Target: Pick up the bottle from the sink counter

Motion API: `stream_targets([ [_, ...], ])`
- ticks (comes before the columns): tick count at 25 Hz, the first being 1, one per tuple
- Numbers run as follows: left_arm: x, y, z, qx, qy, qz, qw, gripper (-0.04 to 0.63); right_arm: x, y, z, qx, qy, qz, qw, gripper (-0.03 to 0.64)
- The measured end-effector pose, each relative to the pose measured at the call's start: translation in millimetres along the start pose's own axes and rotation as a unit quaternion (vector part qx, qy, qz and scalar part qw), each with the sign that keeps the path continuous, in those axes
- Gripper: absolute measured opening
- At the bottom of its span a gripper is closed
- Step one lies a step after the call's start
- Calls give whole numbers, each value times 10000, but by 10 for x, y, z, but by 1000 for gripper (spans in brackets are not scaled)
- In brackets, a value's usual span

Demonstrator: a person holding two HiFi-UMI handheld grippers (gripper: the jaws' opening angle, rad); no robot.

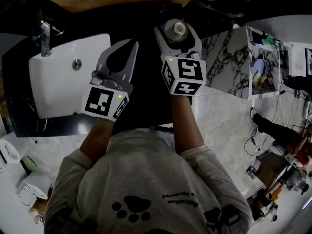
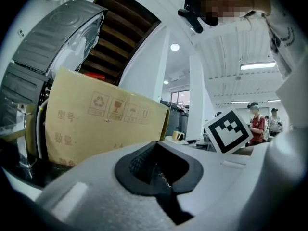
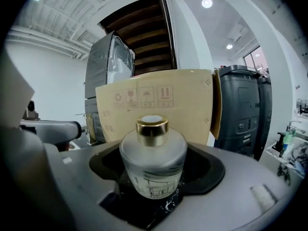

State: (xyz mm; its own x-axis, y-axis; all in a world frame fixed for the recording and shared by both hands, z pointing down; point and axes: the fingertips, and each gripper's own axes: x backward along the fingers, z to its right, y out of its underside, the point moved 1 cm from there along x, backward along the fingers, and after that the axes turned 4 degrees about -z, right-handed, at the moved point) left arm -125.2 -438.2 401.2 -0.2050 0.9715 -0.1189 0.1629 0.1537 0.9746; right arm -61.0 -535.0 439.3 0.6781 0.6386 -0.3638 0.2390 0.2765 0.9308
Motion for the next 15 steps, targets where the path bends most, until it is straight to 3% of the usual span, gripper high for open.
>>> stream_targets([
  [15, 808, -229, 273, -339, 703, 232, 9967, -2, 1141, -246, -531, -164, 609, 377, 9973, 334],
])
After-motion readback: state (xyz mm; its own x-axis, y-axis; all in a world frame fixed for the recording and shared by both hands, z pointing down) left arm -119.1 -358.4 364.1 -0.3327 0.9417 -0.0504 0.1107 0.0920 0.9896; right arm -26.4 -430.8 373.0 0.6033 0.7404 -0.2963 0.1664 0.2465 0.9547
